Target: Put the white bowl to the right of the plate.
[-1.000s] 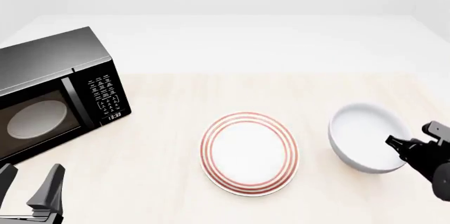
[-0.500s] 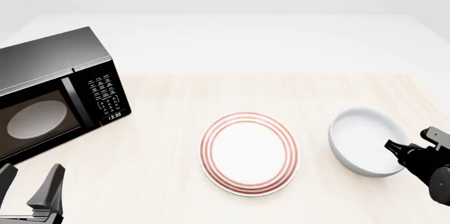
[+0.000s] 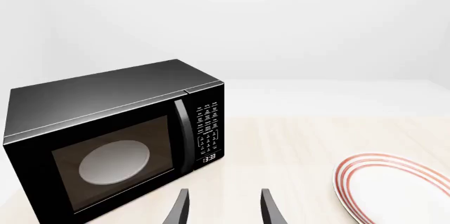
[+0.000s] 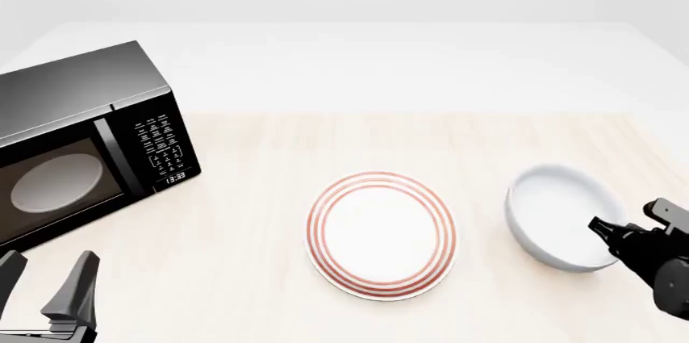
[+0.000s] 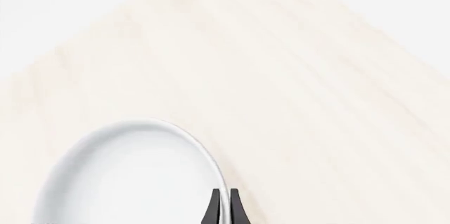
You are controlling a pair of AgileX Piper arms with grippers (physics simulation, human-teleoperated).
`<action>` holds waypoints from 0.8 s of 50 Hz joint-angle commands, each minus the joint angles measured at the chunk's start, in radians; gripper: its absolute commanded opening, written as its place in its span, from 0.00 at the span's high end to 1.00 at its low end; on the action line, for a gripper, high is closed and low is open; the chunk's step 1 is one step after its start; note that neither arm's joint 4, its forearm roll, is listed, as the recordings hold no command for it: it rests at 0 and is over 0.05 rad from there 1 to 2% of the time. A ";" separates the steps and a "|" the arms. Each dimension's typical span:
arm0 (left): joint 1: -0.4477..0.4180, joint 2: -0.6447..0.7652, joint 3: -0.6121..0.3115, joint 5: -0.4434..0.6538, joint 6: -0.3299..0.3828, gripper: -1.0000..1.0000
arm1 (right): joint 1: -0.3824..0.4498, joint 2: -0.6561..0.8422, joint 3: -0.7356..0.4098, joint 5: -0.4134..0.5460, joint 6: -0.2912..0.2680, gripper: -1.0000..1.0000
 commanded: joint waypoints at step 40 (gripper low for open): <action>0.000 0.000 0.000 0.000 0.000 0.00 | 0.269 -1.106 0.106 0.594 -0.127 0.00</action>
